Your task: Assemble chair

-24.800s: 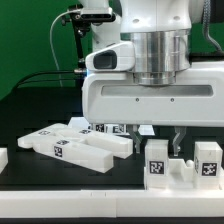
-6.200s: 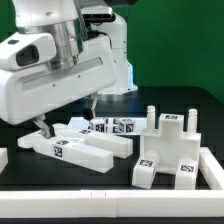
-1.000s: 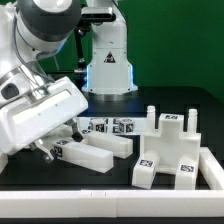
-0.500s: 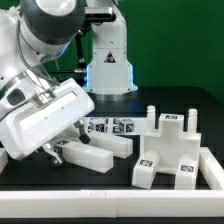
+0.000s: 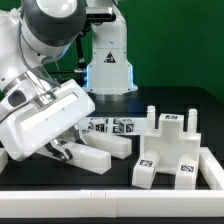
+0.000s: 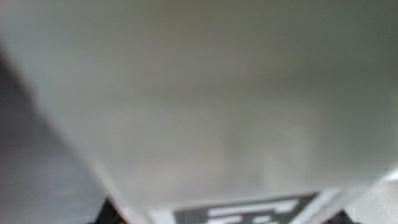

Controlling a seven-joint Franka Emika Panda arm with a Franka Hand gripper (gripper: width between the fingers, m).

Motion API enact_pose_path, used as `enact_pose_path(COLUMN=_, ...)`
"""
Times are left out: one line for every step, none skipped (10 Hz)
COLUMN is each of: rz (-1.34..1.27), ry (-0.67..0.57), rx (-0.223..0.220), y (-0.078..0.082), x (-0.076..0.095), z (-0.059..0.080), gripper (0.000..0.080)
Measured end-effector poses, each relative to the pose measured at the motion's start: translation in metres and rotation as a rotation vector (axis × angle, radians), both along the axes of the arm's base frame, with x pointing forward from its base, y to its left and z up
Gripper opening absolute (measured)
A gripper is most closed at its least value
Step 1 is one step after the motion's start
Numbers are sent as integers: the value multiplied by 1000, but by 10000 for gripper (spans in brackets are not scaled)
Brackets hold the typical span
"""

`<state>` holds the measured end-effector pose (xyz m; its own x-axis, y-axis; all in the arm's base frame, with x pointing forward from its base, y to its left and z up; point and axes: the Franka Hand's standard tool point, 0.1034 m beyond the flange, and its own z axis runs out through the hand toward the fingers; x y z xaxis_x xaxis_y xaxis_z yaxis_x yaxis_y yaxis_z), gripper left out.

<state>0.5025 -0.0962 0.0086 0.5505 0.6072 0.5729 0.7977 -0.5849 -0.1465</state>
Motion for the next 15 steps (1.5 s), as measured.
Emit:
enact_pose_path(rz=0, ry=0, rx=0, y=0, x=0, z=0, gripper=287)
enact_pose_path(rz=0, ry=0, rx=0, y=0, x=0, z=0, gripper=287)
enact_pose_path(rz=0, ry=0, rx=0, y=0, x=0, z=0, gripper=287)
enact_pose_path(rz=-4, ry=1, rx=0, y=-1, x=0, z=0, gripper=287)
enact_pose_path(rz=-54, ry=12, rx=-14, y=-17, x=1, z=7, gripper=287)
enact_pose_path(rz=-124, ry=23, rx=-59, y=-37, x=0, z=18, gripper=287)
enact_pose_path(rz=-179, ry=35, rx=-95, y=-49, x=-2, z=31, gripper=287)
enact_pose_path(rz=-250, ry=55, rx=-115, y=-59, x=-3, z=42, gripper=287)
enact_pose_path(rz=-340, ry=106, rx=-134, y=-57, x=-9, z=56, gripper=287)
enact_pose_path(rz=-326, ry=157, rx=-155, y=-42, x=-14, z=64, gripper=287)
enact_pose_path(rz=-315, ry=188, rx=-167, y=-35, x=-11, z=63, gripper=287)
enact_pose_path(rz=-308, ry=234, rx=-186, y=-27, x=-10, z=65, gripper=287)
enact_pose_path(rz=-310, ry=270, rx=-208, y=-22, x=-8, z=69, gripper=287)
enact_pose_path(rz=-359, ry=303, rx=-242, y=-27, x=-5, z=80, gripper=287)
enact_pose_path(rz=-434, ry=380, rx=-281, y=-28, x=-4, z=97, gripper=287)
